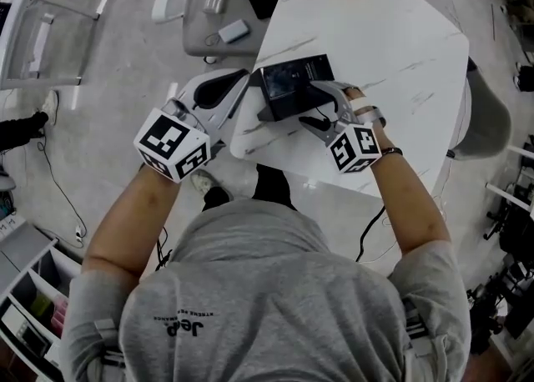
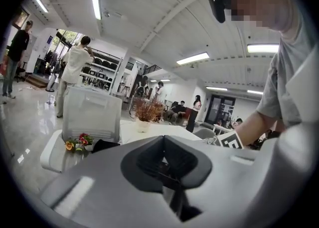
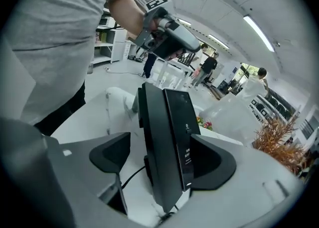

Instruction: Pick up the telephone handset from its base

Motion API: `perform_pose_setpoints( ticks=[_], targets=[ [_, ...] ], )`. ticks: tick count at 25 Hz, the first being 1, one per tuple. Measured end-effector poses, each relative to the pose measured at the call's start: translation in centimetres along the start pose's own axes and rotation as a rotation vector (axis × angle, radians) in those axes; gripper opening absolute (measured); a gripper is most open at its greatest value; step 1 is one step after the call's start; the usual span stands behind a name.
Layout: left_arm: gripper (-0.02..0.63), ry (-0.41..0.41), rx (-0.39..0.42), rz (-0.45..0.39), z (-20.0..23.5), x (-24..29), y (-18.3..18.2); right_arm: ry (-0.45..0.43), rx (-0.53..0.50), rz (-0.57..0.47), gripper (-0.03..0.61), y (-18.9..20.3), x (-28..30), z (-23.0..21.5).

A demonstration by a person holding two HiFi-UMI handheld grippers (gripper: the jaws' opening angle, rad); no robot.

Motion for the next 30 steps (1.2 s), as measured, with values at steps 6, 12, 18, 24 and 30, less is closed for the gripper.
perform_pose_setpoints(
  ticks=[6, 12, 18, 24, 30],
  targets=[
    [0.057, -0.006, -0.004, 0.005, 0.0, -0.5, 0.6, 0.049, -0.143, 0.042, 0.183, 0.4, 0.7, -0.1],
    [0.057, -0.021, -0.01, -0.005, 0.3, -1.9, 0.3, 0.074, -0.093, 0.056, 0.077, -0.5, -1.3, -0.3],
    [0.057, -0.059, -0.019, -0.036, 1.2, -4.7, -1.0, 0.134, 0.078, -0.031, 0.077, -3.9, -5.1, -2.4],
    [0.057, -0.118, -0.007, -0.098, 2.3, -9.0, -3.9, 0.177, 0.164, -0.157, 0.077, -10.9, -8.5, -5.6],
    [0.057, -0.203, 0.016, -0.157, 3.9, -15.4, -7.6, 0.173, 0.231, -0.289, 0.077, -18.8, -10.6, -7.5]
  ],
)
Point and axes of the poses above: the fingertips, and each gripper's own axes: x forward along the fingers, z to its left, y out of its underside, the point moved 1 cm from there along -x, backward along the fingers, and after that the axes turned 9 degrees about x, right-handed, at the moved point
